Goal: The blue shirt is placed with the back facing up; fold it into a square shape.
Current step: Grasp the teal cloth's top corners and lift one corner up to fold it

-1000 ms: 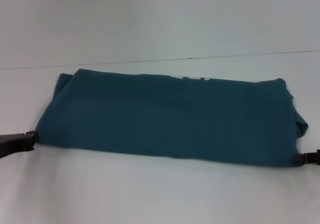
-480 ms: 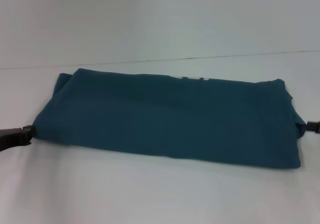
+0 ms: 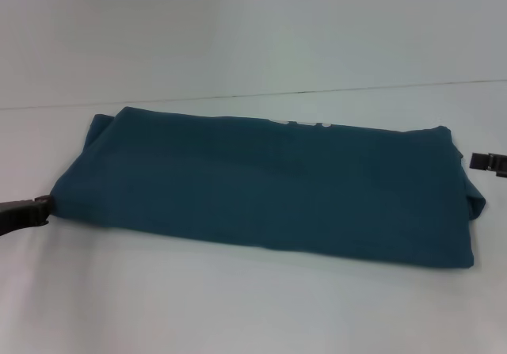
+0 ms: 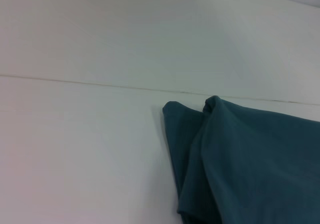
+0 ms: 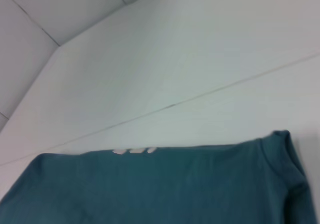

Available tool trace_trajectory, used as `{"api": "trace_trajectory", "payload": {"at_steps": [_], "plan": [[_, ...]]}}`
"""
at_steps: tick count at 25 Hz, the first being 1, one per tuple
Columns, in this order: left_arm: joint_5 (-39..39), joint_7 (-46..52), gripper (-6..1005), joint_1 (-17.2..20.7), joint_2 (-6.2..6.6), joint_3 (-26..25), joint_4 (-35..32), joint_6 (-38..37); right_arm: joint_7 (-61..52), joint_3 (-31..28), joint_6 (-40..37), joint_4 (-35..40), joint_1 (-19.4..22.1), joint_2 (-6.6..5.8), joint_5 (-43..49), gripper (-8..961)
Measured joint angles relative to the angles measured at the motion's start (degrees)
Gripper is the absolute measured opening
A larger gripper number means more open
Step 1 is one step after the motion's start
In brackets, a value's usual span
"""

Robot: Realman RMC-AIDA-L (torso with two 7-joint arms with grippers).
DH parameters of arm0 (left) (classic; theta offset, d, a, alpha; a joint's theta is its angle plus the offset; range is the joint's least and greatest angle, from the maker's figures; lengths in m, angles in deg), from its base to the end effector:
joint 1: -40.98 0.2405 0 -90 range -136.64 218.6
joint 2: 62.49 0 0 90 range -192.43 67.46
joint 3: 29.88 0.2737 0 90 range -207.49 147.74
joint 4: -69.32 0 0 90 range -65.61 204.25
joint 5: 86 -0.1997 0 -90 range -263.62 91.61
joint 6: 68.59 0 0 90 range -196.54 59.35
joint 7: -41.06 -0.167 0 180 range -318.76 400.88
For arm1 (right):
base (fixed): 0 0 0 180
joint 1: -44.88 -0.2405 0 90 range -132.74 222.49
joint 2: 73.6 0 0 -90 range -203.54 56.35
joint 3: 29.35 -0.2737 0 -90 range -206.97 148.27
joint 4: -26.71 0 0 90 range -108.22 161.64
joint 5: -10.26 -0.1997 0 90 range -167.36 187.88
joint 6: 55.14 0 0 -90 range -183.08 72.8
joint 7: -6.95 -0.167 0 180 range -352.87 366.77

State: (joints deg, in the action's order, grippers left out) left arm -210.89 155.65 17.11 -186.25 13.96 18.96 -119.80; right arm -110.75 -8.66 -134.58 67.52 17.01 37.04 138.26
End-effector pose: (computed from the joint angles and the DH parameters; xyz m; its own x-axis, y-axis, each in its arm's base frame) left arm -0.3466 0.3791 -0.0008 0.4931 0.6450 0.5838 0.8532 -0.2272 -0.4696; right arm 0.3638 0.3589 0.0813 0.2716 -0.7085 -0.6514 -0.9621 -0.2173 -0.1648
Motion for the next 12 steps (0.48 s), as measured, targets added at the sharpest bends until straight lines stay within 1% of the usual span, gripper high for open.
{"api": "trace_trajectory", "payload": {"at_steps": [3, 6, 9, 12], "plan": [[0.15, 0.04, 0, 0.03, 0.01, -0.25, 0.07, 0.13, 0.54, 0.0, -0.14, -0.02, -0.67, 0.19, -0.07, 820], [0.59, 0.48, 1, 0.11, 0.0, -2.12, 0.08, 0.14, 0.89, 0.0, -0.03, -0.03, -1.13, 0.5, -0.07, 854], [1.43, 0.65, 1, 0.25, -0.03, -4.85, 0.09, -0.15, 0.91, 0.03, -0.16, -0.02, -1.34, 0.54, -0.07, 877], [2.08, 0.65, 137, 0.54, 0.02, -6.42, 0.09, -0.32, 0.78, 0.02, -0.33, 0.01, -1.38, 0.35, -0.07, 878]]}}
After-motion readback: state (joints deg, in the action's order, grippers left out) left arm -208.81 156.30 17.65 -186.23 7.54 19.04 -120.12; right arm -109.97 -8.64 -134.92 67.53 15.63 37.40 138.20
